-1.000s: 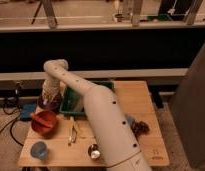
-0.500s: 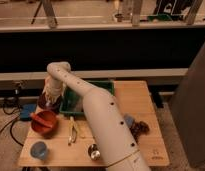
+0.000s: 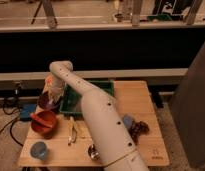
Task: Wipe purple bowl with towel
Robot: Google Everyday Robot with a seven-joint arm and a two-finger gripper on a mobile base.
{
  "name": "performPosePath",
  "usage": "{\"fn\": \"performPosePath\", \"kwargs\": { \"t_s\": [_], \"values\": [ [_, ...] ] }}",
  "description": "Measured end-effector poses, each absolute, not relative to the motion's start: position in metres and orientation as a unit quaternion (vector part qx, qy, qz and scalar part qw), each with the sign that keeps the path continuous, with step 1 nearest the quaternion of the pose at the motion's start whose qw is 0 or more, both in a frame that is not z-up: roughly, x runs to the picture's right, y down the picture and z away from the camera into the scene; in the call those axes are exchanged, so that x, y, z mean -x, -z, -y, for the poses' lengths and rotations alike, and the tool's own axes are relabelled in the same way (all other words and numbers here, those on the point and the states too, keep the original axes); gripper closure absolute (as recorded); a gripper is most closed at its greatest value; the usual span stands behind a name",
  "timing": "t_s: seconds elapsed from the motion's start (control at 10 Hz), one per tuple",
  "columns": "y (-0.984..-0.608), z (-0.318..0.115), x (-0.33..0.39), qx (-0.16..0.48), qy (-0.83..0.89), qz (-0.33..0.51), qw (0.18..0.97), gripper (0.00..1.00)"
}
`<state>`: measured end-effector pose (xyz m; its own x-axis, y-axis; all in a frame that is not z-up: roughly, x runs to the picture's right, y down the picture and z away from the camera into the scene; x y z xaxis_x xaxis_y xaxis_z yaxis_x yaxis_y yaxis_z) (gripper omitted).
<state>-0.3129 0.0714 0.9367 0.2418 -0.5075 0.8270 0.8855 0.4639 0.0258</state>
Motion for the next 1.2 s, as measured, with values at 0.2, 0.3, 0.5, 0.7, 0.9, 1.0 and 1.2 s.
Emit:
{"fn": "performPosePath", "kwargs": {
  "t_s": [0.2,0.3,0.5,0.7,0.9,1.0,1.2],
  "values": [
    [-0.944,-0.065,0.319,0.229,0.464,0.411,0.75,1.0],
    [-0.944,-0.064,0.326,0.224,0.468,0.417,0.747,1.0],
    [-0.94,-0.063,0.341,0.214,0.477,0.431,0.736,1.0],
    [-0.932,-0.066,0.353,0.207,0.489,0.446,0.721,1.0],
    [-0.923,-0.073,0.357,0.208,0.5,0.454,0.708,1.0],
    [-0.92,-0.077,0.355,0.212,0.505,0.455,0.703,1.0],
    [-0.916,-0.086,0.345,0.221,0.509,0.454,0.698,1.0]
  ]
}}
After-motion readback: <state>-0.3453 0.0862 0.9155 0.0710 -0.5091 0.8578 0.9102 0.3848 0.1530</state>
